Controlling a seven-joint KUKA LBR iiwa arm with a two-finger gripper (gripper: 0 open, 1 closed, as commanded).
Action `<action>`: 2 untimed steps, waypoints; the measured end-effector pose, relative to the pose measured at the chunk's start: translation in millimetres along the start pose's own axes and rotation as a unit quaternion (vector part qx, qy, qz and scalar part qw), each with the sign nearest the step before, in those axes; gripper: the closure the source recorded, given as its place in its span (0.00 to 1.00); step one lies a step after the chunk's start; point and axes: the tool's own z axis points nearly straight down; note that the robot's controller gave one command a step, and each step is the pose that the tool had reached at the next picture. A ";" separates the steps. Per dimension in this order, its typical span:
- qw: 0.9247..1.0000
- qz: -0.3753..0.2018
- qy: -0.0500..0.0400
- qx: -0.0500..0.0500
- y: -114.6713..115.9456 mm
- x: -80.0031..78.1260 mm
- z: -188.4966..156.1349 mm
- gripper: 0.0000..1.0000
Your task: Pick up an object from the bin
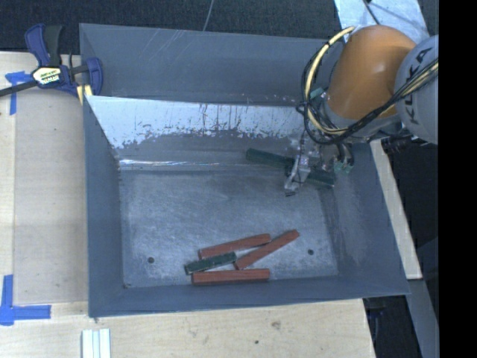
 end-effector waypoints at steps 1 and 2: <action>1.000 0.000 0.000 0.000 -0.1 0.0 0.0 1.00; 1.000 0.000 0.002 0.000 -5.8 12.3 -42.7 1.00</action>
Offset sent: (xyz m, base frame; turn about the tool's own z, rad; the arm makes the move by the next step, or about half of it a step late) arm -0.0173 -0.0056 0.0607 0.0018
